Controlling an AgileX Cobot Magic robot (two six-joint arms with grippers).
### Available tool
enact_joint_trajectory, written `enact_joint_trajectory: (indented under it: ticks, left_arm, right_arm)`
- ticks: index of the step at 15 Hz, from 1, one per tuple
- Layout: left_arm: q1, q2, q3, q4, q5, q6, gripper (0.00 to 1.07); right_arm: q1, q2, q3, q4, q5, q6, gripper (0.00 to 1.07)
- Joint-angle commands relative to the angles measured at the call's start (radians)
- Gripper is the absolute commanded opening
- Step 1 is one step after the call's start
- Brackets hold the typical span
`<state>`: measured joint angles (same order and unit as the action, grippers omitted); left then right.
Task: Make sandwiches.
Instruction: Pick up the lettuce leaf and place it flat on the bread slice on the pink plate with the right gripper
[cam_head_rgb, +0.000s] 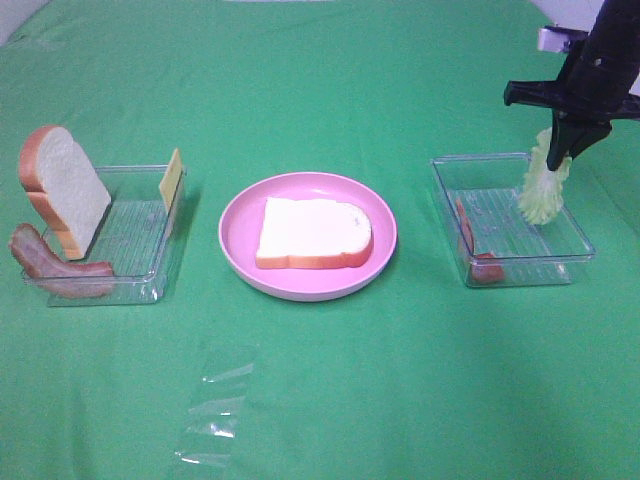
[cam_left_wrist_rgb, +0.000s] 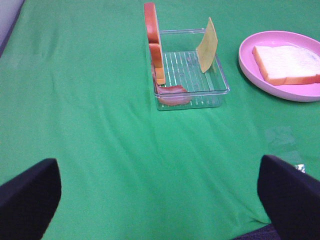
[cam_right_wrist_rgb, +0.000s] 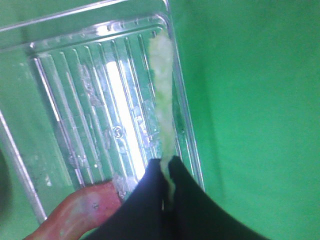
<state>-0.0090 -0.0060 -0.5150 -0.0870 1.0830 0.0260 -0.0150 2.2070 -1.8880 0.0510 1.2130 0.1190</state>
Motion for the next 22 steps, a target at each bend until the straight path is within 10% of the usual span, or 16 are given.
enact_joint_trajectory:
  ticks: [1,12,22]
  left_arm:
    - [0.001,-0.015,-0.001,-0.009,-0.005,-0.006,1.00]
    - [0.001,-0.015,-0.001,-0.009,-0.005,-0.006,1.00]
    - [0.001,-0.015,-0.001,-0.009,-0.005,-0.006,1.00]
  right_arm:
    - [-0.002,-0.054,-0.006,0.018,0.064,-0.003,0.00]
    - [0.009,-0.254,-0.002,0.428,0.072,-0.135,0.00]
    - [0.377,-0.088,0.013,0.633,-0.070,-0.258,0.00]
